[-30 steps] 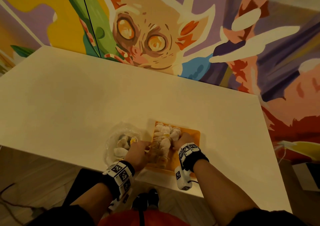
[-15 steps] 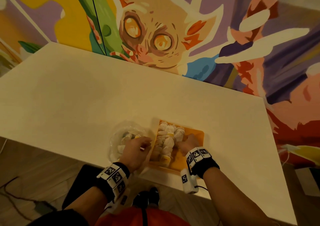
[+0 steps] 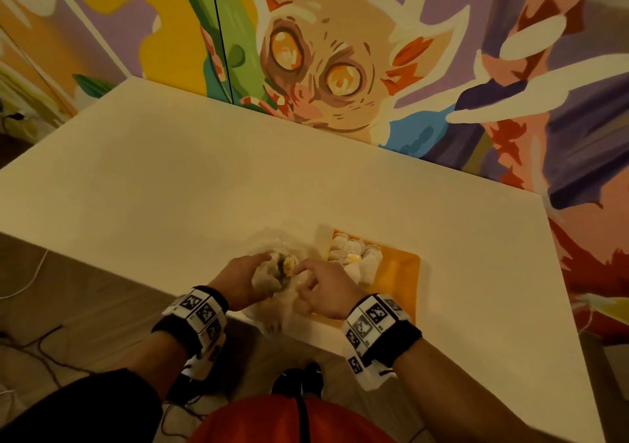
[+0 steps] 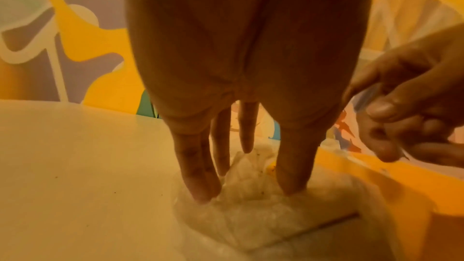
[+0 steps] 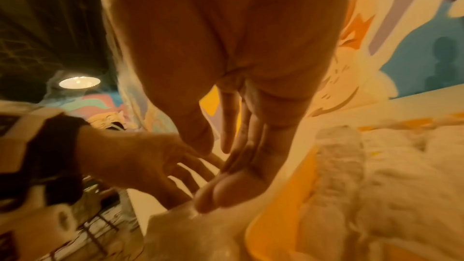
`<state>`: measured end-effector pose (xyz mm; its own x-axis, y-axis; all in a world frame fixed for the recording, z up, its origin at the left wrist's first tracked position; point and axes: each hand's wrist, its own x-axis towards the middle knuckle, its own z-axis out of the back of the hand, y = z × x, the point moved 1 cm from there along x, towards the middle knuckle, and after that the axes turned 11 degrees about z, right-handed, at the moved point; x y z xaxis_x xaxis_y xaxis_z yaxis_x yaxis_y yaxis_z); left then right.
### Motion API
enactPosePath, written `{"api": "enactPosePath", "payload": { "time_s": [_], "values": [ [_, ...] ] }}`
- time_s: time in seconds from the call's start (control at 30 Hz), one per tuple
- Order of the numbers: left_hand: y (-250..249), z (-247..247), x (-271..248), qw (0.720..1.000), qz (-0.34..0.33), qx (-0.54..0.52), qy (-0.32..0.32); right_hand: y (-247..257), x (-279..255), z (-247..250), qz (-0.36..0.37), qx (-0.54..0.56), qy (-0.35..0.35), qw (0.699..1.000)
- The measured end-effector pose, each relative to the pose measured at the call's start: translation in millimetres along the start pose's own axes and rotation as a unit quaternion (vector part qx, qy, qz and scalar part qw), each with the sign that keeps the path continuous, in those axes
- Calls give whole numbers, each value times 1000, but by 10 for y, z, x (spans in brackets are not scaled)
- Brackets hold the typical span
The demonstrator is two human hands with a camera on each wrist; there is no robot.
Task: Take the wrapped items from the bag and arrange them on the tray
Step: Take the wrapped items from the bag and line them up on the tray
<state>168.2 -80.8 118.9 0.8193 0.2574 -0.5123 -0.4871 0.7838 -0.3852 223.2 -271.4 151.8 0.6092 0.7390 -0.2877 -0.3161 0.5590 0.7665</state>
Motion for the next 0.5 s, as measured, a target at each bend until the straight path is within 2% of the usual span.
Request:
{"api": "enactPosePath", "payload": {
  "time_s": [0.1,0.2,0.5],
  "values": [
    [-21,-99,122,998,-7,66,11,115,59,-147,-5,-60,83,995],
    [-18,-229,274,997,9,78,23,185,79,-269,20,-92,120,988],
    [31,-407,721,990,37,136,30,133,31,-398,6,-80,94,992]
  ]
}}
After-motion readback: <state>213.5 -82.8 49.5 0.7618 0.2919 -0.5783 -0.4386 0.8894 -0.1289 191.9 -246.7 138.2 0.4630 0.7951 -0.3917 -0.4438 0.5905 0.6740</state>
